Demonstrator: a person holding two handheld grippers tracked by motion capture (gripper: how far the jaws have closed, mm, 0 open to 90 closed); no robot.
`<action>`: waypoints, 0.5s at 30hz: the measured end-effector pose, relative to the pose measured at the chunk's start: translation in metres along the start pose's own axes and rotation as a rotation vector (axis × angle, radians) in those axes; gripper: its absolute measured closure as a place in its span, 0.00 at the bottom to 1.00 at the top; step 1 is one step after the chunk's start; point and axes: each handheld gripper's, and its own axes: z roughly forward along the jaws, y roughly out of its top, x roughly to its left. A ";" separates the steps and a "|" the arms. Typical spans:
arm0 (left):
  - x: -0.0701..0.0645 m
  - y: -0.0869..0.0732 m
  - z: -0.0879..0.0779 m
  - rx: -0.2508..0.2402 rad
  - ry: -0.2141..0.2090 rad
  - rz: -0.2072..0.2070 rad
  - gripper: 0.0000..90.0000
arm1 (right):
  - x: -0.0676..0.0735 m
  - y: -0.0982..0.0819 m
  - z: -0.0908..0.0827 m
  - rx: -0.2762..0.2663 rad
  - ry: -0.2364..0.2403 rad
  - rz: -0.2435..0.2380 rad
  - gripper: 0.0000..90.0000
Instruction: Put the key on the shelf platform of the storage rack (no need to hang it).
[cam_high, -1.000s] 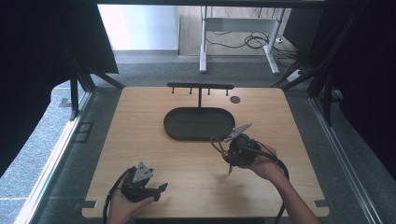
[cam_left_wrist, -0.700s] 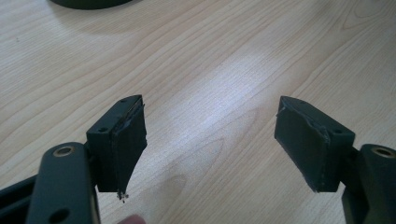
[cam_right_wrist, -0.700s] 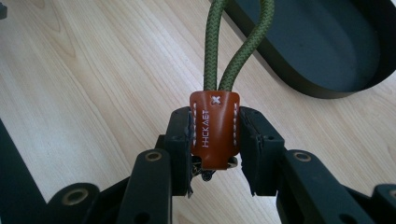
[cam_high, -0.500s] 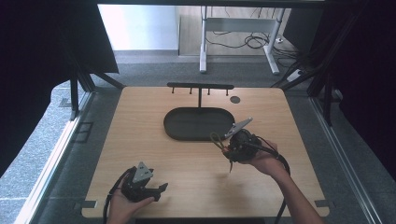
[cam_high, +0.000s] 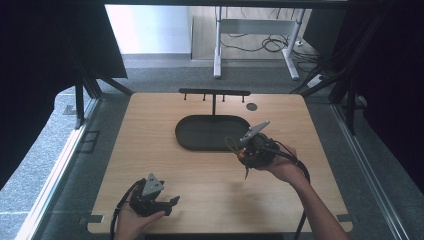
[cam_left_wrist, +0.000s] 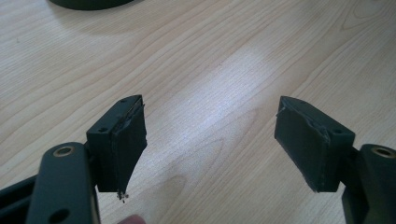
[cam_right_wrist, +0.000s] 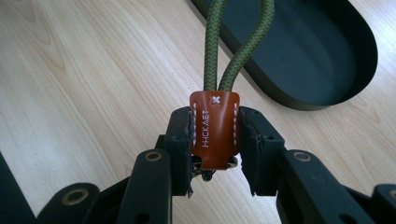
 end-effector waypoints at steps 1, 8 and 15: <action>0.000 0.000 0.000 0.000 0.000 0.000 0.28 | 0.000 0.001 0.000 -0.002 -0.003 0.001 0.74; 0.000 0.000 0.000 0.000 0.000 0.001 0.28 | -0.004 0.003 0.001 0.010 -0.001 0.007 0.74; -0.001 0.000 0.001 0.003 -0.002 0.001 0.28 | -0.009 0.006 0.001 0.009 -0.005 0.011 0.74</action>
